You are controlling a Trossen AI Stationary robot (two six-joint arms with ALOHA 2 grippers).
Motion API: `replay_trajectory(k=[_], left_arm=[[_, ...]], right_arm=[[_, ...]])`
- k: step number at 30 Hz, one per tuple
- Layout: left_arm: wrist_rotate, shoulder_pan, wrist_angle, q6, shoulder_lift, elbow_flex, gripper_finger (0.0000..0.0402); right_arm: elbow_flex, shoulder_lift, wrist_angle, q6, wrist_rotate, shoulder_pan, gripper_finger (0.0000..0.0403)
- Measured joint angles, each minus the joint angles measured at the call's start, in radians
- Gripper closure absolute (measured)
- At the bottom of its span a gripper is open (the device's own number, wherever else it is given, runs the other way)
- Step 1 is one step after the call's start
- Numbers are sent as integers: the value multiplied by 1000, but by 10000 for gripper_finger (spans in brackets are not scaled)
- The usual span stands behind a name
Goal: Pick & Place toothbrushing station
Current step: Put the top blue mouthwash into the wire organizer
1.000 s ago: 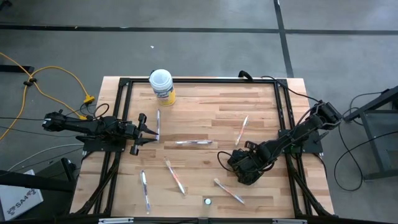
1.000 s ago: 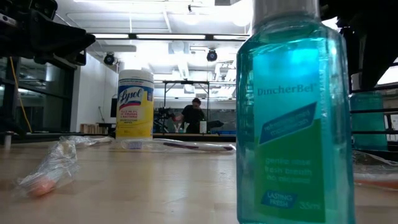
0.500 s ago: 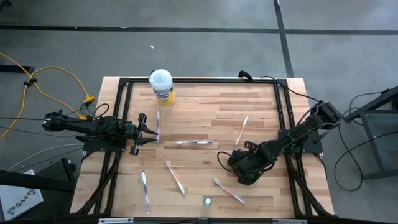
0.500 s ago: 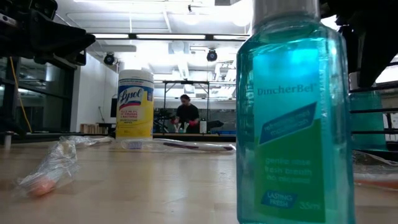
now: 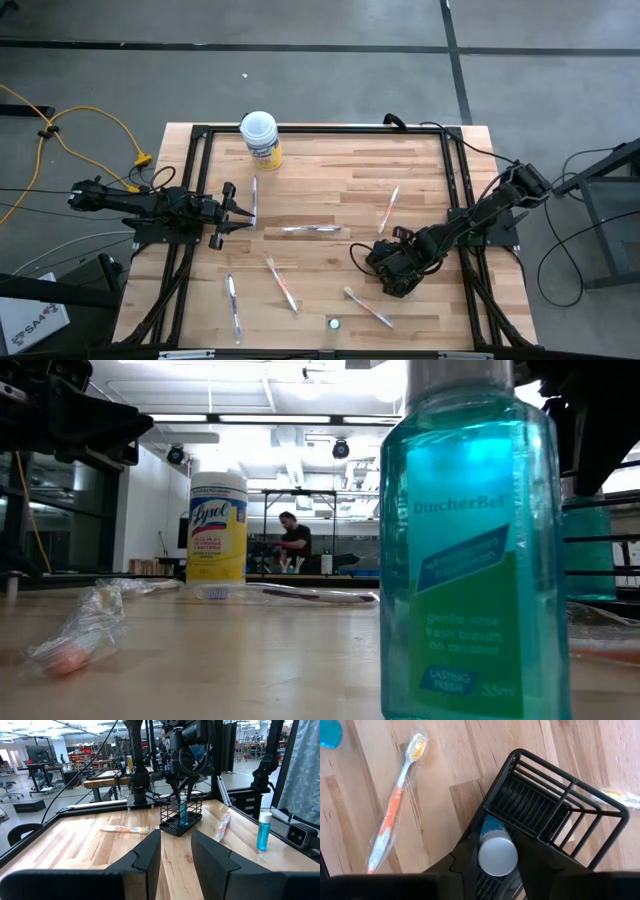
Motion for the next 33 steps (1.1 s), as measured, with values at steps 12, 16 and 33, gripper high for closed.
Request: replay_trajectory(k=[12,16,33], left_arm=[[0,0,0,0,0,0,299],[0,0,0,0,0,0,299],[0,0,0,0,0,0,299]], right_arm=[[0,-1,1,0,1,0,281],[0,-1,-2,0,4,0,280],[0,-45,-18,3,27,0,286]])
